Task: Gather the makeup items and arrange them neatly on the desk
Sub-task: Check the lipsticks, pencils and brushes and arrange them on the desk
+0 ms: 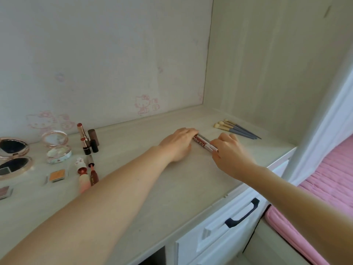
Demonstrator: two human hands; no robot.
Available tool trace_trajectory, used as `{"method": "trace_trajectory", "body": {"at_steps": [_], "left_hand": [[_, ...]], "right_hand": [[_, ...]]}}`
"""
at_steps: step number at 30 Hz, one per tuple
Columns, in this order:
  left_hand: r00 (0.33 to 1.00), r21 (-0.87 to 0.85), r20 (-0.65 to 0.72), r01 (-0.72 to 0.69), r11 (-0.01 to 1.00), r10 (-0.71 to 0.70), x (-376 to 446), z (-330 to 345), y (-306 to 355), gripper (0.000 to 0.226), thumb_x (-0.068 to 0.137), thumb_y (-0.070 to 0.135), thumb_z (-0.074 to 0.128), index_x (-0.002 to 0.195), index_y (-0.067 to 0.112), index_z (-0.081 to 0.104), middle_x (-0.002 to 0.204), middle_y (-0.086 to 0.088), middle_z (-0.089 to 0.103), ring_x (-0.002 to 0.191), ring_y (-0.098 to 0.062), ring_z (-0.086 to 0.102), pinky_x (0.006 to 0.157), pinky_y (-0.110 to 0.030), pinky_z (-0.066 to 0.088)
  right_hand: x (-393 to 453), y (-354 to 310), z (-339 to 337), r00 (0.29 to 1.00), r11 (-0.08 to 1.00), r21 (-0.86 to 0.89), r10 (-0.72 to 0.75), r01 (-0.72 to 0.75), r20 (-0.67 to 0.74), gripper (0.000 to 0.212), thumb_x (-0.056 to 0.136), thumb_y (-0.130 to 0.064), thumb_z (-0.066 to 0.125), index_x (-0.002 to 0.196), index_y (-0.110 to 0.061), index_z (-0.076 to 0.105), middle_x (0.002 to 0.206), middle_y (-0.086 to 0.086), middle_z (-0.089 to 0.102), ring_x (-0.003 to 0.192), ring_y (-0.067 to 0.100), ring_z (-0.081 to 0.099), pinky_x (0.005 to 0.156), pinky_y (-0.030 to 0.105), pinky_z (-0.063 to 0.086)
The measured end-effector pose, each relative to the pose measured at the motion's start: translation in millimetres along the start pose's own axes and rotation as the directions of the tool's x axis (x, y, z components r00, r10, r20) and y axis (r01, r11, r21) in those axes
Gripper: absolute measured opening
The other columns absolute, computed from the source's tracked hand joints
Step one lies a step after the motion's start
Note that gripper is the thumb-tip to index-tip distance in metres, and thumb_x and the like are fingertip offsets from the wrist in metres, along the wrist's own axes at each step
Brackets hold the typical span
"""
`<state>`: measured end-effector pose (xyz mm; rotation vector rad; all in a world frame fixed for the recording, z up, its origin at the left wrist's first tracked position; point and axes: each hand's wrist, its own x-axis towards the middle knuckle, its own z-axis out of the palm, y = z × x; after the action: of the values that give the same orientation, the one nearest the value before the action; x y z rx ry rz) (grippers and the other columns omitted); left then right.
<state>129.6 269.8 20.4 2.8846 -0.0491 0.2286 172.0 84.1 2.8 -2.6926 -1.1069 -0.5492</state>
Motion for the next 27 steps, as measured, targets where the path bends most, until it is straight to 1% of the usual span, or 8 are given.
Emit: {"method": "trace_trajectory", "body": {"at_steps": [2,4,9,13,17,20,23,27], "left_hand": [[0.998,0.026,0.05,-0.035,0.999,0.034,6,1,-3,0.065,0.092,-0.006,0.031,0.148,0.028,0.027,0.156,0.004,0.024,0.146,-0.015,0.014,0.116,-0.032,0.017],[0.995,0.032,0.072,-0.065,0.997,0.062,8,2,-7,0.07,0.09,-0.009,0.03,0.147,0.03,0.029,0.155,-0.001,0.028,0.145,-0.017,0.017,0.114,-0.032,0.019],[0.99,0.061,-0.027,-0.139,0.988,0.141,7,4,-18,0.065,0.089,-0.008,0.038,0.141,0.03,0.041,0.136,-0.001,0.044,0.129,-0.02,0.036,0.104,-0.035,0.036],[0.985,0.113,-0.051,-0.161,0.98,0.168,4,4,-21,0.051,0.091,-0.001,0.042,0.132,0.028,0.052,0.127,0.0,0.046,0.121,-0.021,0.037,0.098,-0.037,0.04],[0.987,0.042,-0.041,-0.151,0.988,0.152,0,0,-17,0.041,0.09,0.0,0.048,0.123,0.021,0.058,0.129,0.0,0.051,0.124,-0.02,0.042,0.101,-0.038,0.039],[0.988,0.015,-0.037,-0.147,0.989,0.147,-11,-4,-14,0.027,0.089,0.002,0.049,0.108,0.017,0.061,0.115,-0.003,0.059,0.113,-0.021,0.051,0.096,-0.039,0.043],[0.971,0.104,-0.069,-0.221,0.97,0.229,-27,-13,-9,0.011,0.093,0.006,0.048,0.093,0.012,0.057,0.094,-0.002,0.057,0.098,-0.021,0.053,0.08,-0.038,0.046],[0.925,0.128,-0.197,-0.305,0.944,0.326,-53,-38,-8,0.012,0.097,0.012,0.049,0.099,0.009,0.06,0.095,-0.003,0.059,0.094,-0.021,0.054,0.076,-0.037,0.045]], "right_hand": [[2,-2,3,1.0,0.999,-0.036,-0.017,0.017,0.005,0.031,0.095,-0.023,0.042,0.119,-0.016,0.061,0.111,0.005,0.052,0.1,0.024,0.043,0.087,0.031,0.042],[3,-4,4,1.0,0.999,-0.027,-0.021,0.021,-0.002,0.03,0.096,-0.023,0.042,0.117,-0.017,0.062,0.112,0.004,0.052,0.101,0.024,0.043,0.087,0.03,0.042],[3,-10,7,0.998,0.999,0.004,-0.036,0.036,-0.044,0.031,0.097,-0.03,0.043,0.119,-0.016,0.058,0.11,0.004,0.055,0.101,0.024,0.044,0.086,0.03,0.041],[5,-15,9,1.0,1.0,0.002,0.011,-0.011,-0.026,0.032,0.097,-0.038,0.044,0.116,-0.016,0.057,0.111,0.002,0.056,0.105,0.022,0.045,0.087,0.029,0.04],[7,-22,4,0.998,0.998,0.044,0.047,-0.046,-0.031,0.023,0.093,-0.035,0.05,0.099,-0.016,0.061,0.094,-0.001,0.062,0.094,0.018,0.048,0.069,0.025,0.036],[6,-30,-3,0.998,0.991,0.115,0.064,-0.061,-0.022,0.018,0.089,-0.029,0.053,0.094,-0.014,0.062,0.084,-0.002,0.061,0.087,0.016,0.046,0.064,0.026,0.038],[0,-40,-14,0.998,0.987,0.162,0.034,-0.025,-0.054,0.016,0.086,-0.029,0.056,0.093,-0.015,0.062,0.081,-0.005,0.056,0.082,0.014,0.046,0.063,0.027,0.041],[-8,-49,-36,0.992,0.964,0.264,0.036,-0.003,-0.119,0.014,0.085,-0.03,0.058,0.092,-0.019,0.063,0.083,-0.004,0.059,0.079,0.017,0.054,0.064,0.032,0.05]]}}
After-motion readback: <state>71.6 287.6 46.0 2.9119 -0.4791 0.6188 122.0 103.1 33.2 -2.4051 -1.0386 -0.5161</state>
